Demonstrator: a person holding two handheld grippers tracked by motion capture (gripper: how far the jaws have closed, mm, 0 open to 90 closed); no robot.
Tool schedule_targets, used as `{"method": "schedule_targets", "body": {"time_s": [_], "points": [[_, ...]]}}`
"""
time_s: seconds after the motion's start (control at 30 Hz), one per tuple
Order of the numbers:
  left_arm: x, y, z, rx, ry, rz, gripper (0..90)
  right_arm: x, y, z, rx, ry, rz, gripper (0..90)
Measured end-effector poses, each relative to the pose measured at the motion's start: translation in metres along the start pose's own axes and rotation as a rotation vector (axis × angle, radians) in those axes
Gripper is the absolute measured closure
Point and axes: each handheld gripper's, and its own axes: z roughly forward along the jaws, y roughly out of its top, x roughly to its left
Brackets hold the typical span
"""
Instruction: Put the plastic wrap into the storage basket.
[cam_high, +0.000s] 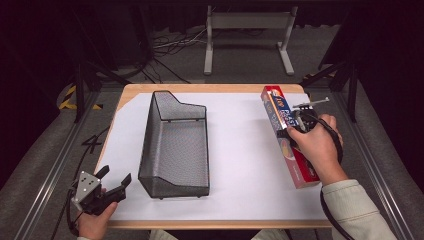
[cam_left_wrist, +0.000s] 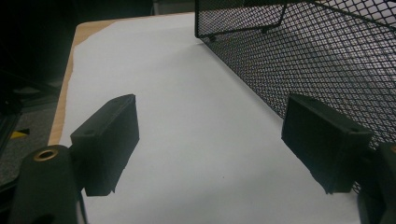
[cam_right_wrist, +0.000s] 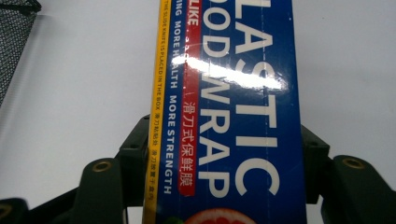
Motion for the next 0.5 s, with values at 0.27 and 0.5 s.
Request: {"method": "schedule_targets", "body": {"time_s": [0.27, 0.5], "points": [[-0.001, 0.000, 0.002, 0.008, 0.004, 0.003, 19.9, 0.021, 0.002, -0.013, -0.019, 0.027, -0.075, 40.1], [0.000, 0.000, 0.001, 0.004, 0.006, 0.001, 19.9, 0.046, 0.005, -0.017, -0.014, 0.075, -0.116, 40.1]]}}
